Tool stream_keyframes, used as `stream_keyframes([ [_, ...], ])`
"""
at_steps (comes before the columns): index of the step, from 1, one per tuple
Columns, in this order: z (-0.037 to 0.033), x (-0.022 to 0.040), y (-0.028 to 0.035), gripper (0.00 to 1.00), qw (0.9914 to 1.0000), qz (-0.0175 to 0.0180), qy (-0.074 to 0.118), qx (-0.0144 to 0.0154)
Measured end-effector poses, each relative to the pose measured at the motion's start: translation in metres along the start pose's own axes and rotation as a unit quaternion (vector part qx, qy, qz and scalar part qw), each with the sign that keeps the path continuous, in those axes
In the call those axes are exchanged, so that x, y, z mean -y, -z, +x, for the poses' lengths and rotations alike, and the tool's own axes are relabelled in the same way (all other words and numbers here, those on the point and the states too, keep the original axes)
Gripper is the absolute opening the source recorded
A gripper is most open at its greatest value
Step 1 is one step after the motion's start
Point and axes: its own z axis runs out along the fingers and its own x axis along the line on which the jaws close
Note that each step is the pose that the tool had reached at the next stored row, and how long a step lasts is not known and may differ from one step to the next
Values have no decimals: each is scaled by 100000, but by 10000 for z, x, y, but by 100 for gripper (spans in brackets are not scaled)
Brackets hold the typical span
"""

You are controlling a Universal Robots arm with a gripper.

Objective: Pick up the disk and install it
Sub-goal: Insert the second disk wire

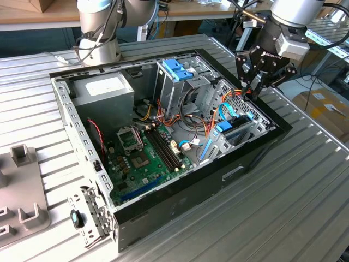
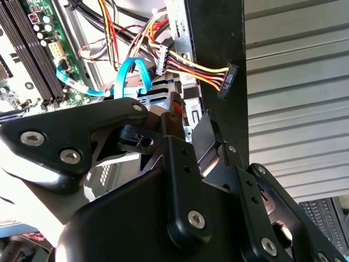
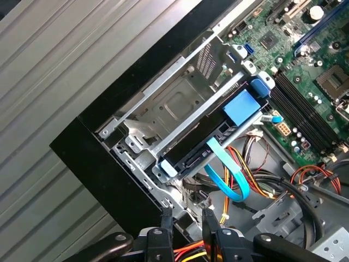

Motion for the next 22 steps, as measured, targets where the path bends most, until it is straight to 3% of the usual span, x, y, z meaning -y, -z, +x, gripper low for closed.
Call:
stream_keyframes([
  [13, 0, 0, 0, 36, 100000, 13, 255, -2],
  [18, 16, 14, -1, 36, 99980, 113, 1997, 18],
  [22, 46, 40, -3, 36, 99917, 222, 4060, 29],
])
